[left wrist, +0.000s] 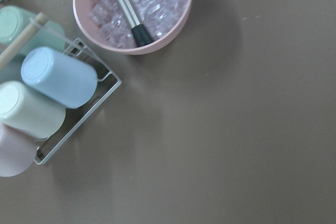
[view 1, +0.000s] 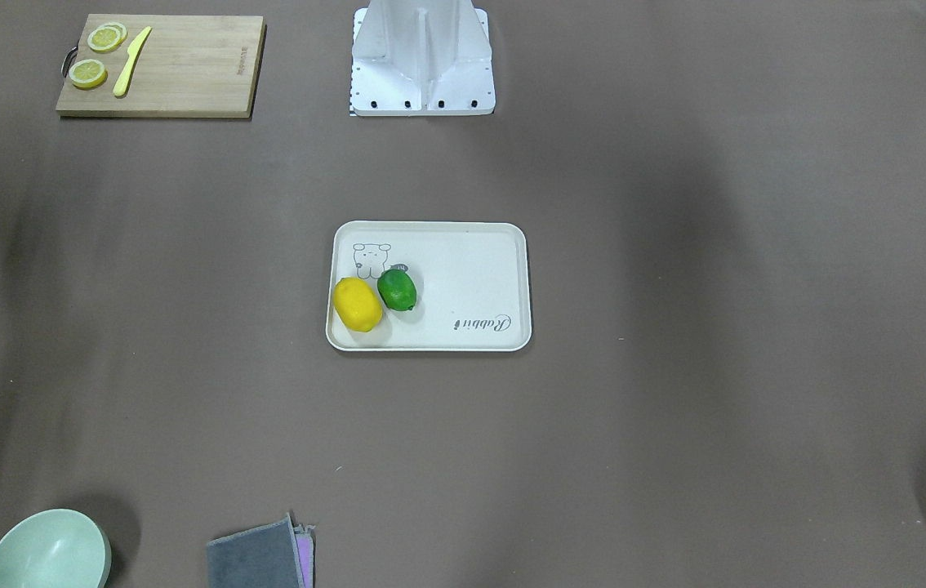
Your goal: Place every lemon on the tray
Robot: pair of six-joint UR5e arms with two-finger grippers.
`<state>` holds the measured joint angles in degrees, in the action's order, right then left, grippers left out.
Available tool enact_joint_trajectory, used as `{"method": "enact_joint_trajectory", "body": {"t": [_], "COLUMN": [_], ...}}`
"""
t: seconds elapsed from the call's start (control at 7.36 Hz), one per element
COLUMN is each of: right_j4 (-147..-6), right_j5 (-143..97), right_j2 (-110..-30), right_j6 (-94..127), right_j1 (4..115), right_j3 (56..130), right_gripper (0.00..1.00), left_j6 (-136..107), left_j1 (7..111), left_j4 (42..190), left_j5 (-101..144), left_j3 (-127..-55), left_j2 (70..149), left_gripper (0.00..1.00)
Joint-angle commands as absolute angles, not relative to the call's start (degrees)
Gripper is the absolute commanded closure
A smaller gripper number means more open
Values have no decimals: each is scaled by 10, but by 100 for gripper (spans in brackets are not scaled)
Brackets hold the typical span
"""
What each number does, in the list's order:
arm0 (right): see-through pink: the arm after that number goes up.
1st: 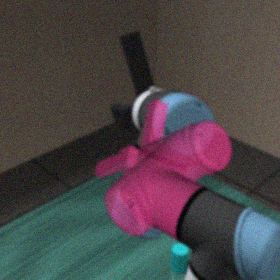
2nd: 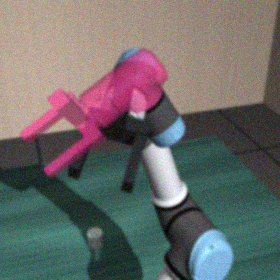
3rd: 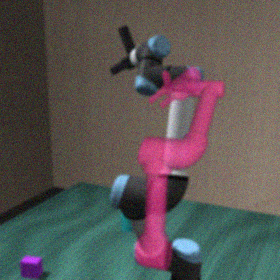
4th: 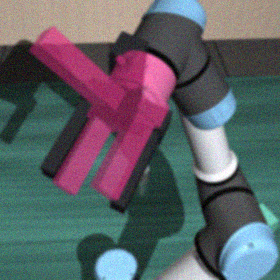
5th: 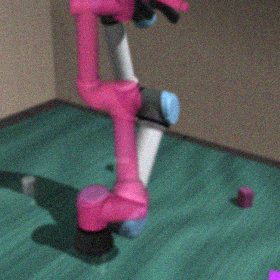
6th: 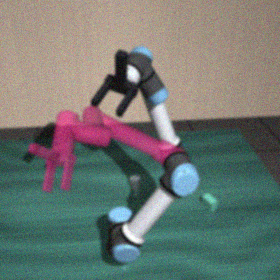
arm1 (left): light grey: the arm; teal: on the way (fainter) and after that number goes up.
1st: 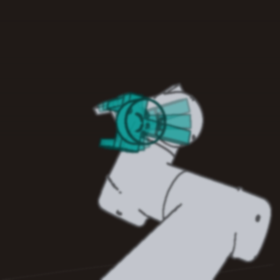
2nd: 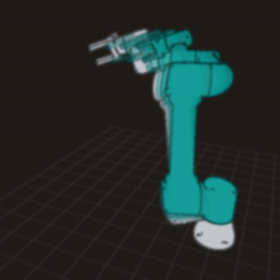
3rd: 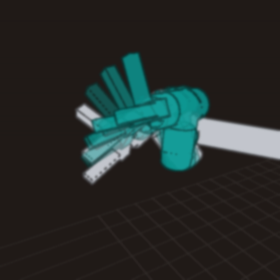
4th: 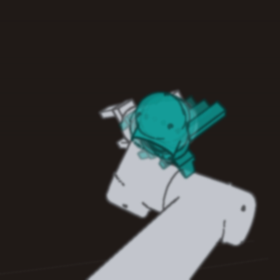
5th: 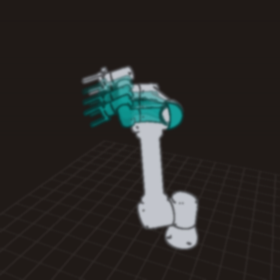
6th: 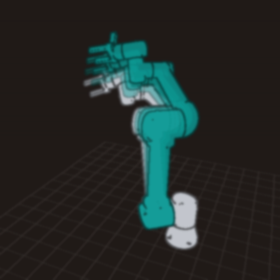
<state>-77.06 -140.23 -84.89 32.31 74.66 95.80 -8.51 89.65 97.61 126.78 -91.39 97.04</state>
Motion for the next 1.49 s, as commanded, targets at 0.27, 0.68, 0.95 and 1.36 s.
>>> {"method": "enact_joint_trajectory", "body": {"t": [0.27, 0.68, 0.95, 1.36], "right_j4": [-875, -918, -927, -928], "right_j5": [-1391, -1345, -1341, -1348], "right_j2": [-905, -904, -905, -905], "right_j6": [153, 97, 101, 106], "right_j1": [842, 862, 862, 862], "right_j3": [972, 979, 979, 978], "right_gripper": [0, 0, 0, 0], "left_j6": [-35, -61, -60, -55], "left_j1": [926, 926, 922, 918], "left_j4": [985, 934, 895, 895], "left_j5": [1292, 1335, 1338, 1338], "left_j3": [-904, -944, -986, -984], "left_j2": [949, 930, 878, 852], "left_gripper": [1, 1, 1, 2]}}
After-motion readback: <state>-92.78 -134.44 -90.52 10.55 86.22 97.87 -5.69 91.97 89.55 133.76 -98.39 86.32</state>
